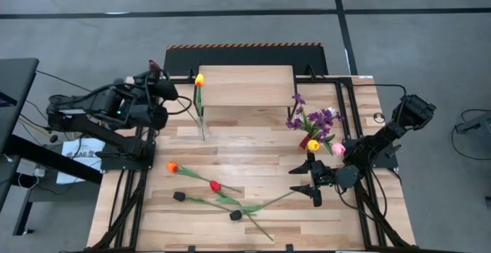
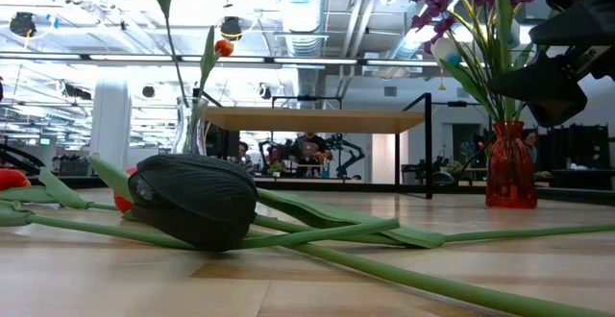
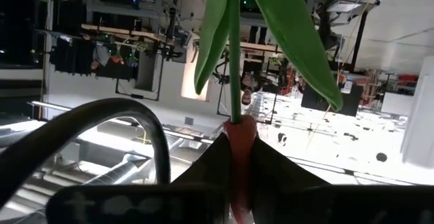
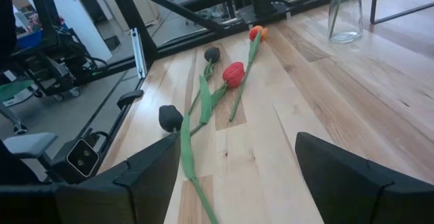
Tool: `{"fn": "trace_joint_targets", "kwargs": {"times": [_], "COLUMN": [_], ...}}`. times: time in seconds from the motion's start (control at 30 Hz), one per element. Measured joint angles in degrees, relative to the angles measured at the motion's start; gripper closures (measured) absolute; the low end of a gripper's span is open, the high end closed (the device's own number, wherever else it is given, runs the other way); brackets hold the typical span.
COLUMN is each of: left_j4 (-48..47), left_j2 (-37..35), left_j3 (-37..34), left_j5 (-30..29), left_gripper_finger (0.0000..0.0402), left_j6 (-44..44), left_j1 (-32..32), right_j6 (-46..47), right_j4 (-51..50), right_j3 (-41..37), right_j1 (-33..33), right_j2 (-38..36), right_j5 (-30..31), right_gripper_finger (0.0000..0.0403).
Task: Pick and place flowers into a vace then onto a shelf
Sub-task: Put the dark red flower into the transparent vase
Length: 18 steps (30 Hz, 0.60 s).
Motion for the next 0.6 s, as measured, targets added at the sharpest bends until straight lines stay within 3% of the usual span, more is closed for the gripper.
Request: {"fn": "trace_joint_targets", "kwargs": {"times": [0.6], "left_j4": [-0.2], "left_j2": [0.6], "left_j3": [0.0], "left_j5": [4.9], "left_gripper_finger": [0.0384], "left_j6": [-9.5], "left_j1": [0.0], "right_j6": [0.0], "right_j4": [0.0], "right_j3": [0.0], "right_j1": [0.0], "right_j2": [0.0], "right_j5": [-0.1], "right_gripper_finger": [0.0117]}}
